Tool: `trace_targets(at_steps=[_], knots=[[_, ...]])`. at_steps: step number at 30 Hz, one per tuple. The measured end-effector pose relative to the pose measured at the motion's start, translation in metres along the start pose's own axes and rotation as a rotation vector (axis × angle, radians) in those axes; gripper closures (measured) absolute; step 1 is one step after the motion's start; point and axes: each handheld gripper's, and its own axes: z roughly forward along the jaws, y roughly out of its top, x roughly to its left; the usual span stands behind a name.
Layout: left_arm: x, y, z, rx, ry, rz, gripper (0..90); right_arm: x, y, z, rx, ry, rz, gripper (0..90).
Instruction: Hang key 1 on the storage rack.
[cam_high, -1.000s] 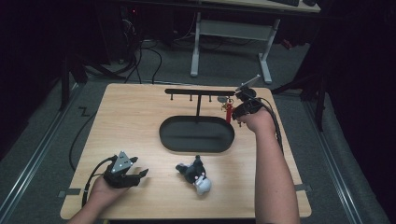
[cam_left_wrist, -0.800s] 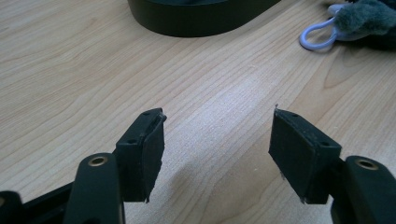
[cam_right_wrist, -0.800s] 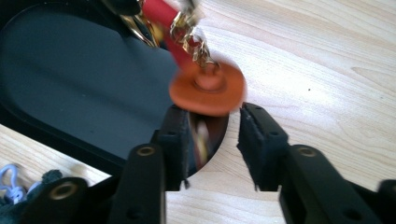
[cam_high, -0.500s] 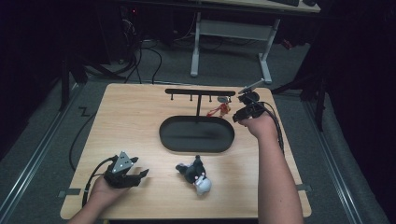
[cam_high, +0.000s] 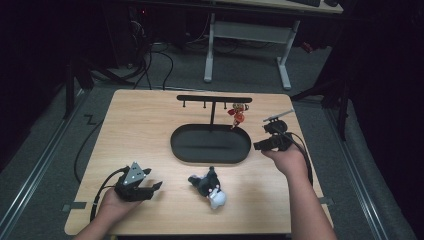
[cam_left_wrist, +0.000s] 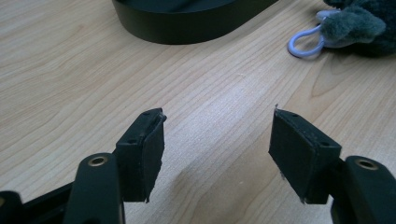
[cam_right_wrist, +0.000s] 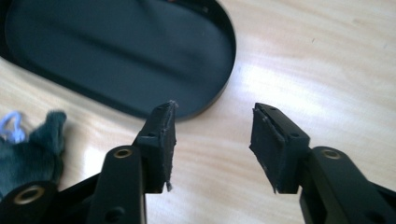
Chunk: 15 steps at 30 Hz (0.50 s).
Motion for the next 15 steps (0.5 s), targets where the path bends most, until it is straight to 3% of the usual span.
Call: trace_targets(at_steps=[4,5,9,15], knots=[[-0.001,0.0,0.002,0.01,-0.001,0.002,36.0,0.004,-0.018,0.002,-0.029,0.009,-0.023,48.8],[-0.001,0.0,0.002,0.011,-0.002,-0.001,36.0,0.006,-0.031,0.003,-0.06,0.009,-0.035,48.7],[-0.003,0.001,0.002,0.011,-0.007,-0.001,36.0,0.005,-0.05,0.007,-0.111,-0.007,-0.055,48.3],[-0.004,0.001,0.003,0.013,-0.018,-0.004,36.2,0.003,-0.091,0.019,-0.197,0.002,-0.019,45.2]])
